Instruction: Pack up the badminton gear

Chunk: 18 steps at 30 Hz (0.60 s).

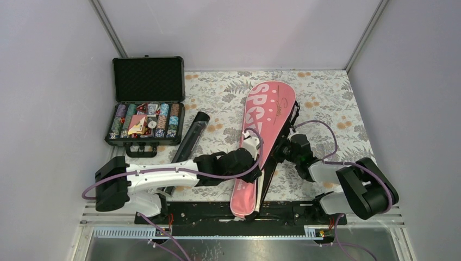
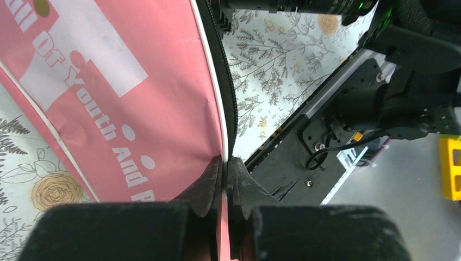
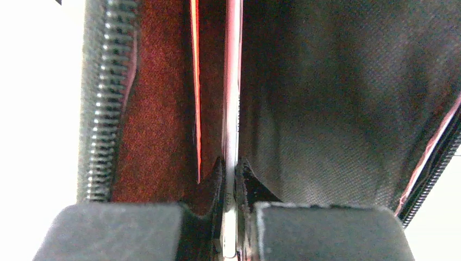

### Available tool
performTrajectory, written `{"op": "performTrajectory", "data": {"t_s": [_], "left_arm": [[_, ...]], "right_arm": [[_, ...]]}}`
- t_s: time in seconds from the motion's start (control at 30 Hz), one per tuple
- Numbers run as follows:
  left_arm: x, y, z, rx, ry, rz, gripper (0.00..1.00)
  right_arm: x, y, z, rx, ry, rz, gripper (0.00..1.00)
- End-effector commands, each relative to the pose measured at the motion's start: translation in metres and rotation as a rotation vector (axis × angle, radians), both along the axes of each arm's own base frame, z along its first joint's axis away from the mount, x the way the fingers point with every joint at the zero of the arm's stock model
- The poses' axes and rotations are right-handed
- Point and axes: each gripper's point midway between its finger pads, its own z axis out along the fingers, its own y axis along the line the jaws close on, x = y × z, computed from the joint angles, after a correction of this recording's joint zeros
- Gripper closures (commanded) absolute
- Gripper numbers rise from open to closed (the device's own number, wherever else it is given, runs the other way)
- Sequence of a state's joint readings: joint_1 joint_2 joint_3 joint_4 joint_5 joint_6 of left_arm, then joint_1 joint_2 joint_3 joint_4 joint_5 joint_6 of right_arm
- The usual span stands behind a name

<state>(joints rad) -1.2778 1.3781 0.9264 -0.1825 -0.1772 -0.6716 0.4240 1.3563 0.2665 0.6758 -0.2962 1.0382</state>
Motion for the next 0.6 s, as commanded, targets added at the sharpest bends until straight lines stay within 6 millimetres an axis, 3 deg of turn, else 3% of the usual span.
{"op": "performTrajectory", "data": {"t_s": [0.0, 0.13, 0.57], "left_arm": [[0.001, -0.026, 0.048, -0.236, 0.037, 0.009, 1.00], [0.001, -0.031, 0.047, -0.291, 0.072, 0.034, 1.00], [0.004, -0.027, 0.012, -0.274, 0.144, 0.151, 0.98]], "right_arm": [[0.030, -0.002, 0.027, 0.034, -0.152, -0.090, 1.00], [0.031, -0.004, 0.021, 0.034, -0.143, -0.108, 1.00], [0.041, -0.013, 0.016, -0.019, -0.134, -0.169, 1.00]]}}
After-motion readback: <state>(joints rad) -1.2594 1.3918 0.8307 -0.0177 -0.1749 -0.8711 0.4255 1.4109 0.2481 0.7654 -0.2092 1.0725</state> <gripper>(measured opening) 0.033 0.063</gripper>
